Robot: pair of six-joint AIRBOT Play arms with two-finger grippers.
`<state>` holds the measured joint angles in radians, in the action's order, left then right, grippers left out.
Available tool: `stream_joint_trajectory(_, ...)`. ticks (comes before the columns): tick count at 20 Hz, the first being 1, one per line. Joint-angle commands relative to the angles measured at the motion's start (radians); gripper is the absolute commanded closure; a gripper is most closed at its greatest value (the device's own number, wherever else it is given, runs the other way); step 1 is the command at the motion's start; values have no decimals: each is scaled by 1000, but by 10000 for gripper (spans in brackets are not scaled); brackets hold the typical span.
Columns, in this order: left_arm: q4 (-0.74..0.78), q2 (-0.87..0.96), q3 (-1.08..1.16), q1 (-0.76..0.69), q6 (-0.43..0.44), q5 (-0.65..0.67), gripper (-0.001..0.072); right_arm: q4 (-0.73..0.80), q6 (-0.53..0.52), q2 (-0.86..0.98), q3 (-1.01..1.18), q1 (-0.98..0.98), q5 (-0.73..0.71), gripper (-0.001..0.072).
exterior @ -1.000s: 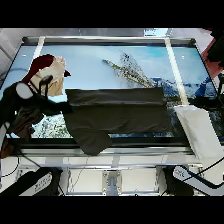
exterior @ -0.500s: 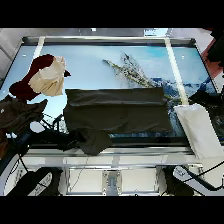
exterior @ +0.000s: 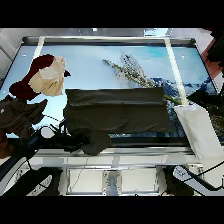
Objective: Fold the shirts.
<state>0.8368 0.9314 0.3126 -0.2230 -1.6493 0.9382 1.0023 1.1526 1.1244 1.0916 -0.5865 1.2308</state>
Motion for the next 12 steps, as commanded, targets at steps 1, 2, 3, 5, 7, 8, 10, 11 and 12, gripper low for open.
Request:
stream_joint_trajectory(1, 6, 42, -2, -27, -37, -78, 417, -16, -2, 0, 0, -1, 11, 322)
stream_joint_trajectory(2, 4, 51, -2, -27, -28, -67, 650, -15, -2, 0, 0, -1, 22, 322)
stream_joint_trajectory(3, 3, 56, -2, -27, -22, -58, 694, -15, -1, 0, 0, -1, 41, 323)
stream_joint_trajectory(5, 4, 56, -2, -27, -22, -53, 694, -8, 0, 0, -5, -2, 67, 323)
stream_joint_trajectory(7, 4, 56, -2, -27, -22, -53, 694, -8, 37, 0, -56, -11, 78, 324)
stream_joint_trajectory(8, 4, 56, -2, -27, -22, -49, 694, -2, 51, 0, -99, -16, 100, 324)
stream_joint_trajectory(10, 5, 56, -2, -27, -10, -36, 693, 46, 74, 0, -233, -35, 143, 323)
stream_joint_trajectory(11, 5, 56, -2, -27, 4, -31, 694, 88, 85, 0, -303, -47, 150, 323)
stream_joint_trajectory(12, 4, 56, -2, -27, 13, -30, 694, 125, 85, 0, -360, -56, 149, 323)
